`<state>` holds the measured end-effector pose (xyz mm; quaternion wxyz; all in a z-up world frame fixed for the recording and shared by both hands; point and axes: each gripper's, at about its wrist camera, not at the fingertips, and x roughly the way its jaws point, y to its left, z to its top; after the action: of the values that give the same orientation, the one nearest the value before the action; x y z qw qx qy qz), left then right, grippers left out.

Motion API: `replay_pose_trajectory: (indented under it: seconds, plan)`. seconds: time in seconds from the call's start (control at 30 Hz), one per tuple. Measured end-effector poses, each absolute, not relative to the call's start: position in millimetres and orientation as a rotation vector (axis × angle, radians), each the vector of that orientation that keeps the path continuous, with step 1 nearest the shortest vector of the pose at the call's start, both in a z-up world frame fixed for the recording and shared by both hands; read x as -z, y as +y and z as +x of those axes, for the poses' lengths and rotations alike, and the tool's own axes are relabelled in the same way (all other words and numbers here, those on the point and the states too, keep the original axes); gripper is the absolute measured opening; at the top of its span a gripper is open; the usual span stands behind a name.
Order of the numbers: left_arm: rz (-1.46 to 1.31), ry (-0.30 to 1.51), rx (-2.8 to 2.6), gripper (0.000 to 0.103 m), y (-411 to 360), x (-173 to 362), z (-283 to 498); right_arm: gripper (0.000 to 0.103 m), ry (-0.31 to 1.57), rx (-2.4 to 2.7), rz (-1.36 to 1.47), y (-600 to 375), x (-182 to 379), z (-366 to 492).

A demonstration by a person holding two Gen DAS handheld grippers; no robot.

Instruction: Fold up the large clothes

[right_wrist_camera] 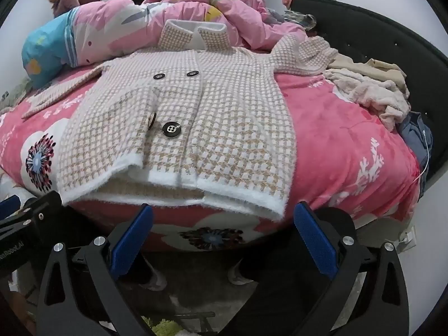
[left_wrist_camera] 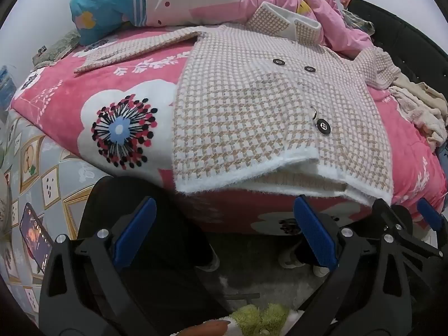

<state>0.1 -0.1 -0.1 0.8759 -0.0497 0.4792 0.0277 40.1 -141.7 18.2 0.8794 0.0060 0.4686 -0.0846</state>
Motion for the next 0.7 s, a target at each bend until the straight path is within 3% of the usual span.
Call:
replay_pose_trajectory:
  seconds: [0.7]
  plan:
    - [-0.105,0.996,-0.056,0.095,0.0,-0.2,-0.2,0.098,0.963,0.177,0.000,-140.8,-23.6,37.4]
